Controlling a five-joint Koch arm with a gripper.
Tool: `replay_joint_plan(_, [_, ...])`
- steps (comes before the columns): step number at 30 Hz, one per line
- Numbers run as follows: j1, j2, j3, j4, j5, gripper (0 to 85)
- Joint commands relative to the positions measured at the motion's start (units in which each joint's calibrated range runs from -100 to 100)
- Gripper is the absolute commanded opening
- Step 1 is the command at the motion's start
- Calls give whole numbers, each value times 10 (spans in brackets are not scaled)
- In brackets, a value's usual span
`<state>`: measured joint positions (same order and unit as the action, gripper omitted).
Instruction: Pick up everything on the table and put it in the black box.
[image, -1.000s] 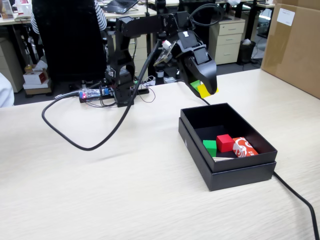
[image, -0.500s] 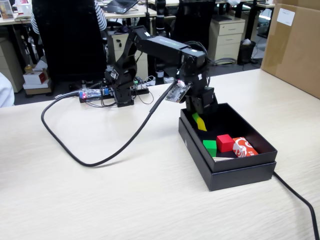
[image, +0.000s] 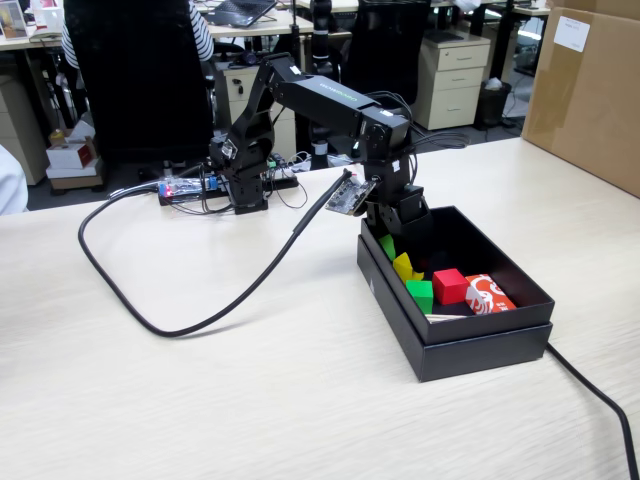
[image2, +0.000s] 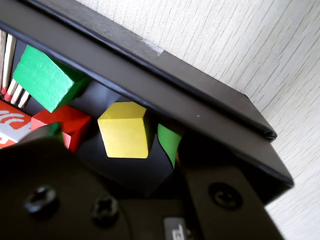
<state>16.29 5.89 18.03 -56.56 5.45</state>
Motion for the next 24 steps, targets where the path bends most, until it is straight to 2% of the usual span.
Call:
replay_joint_plan(1, [-1, -78, 11, 0, -6, 479])
replay_joint_plan(8, [-27, -311, 11, 5, -16, 480])
replay_joint_plan(14, [-72, -496, -24, 14, -26, 480])
replay_joint_plan(24, [-141, -817, -273, 14, -24, 488])
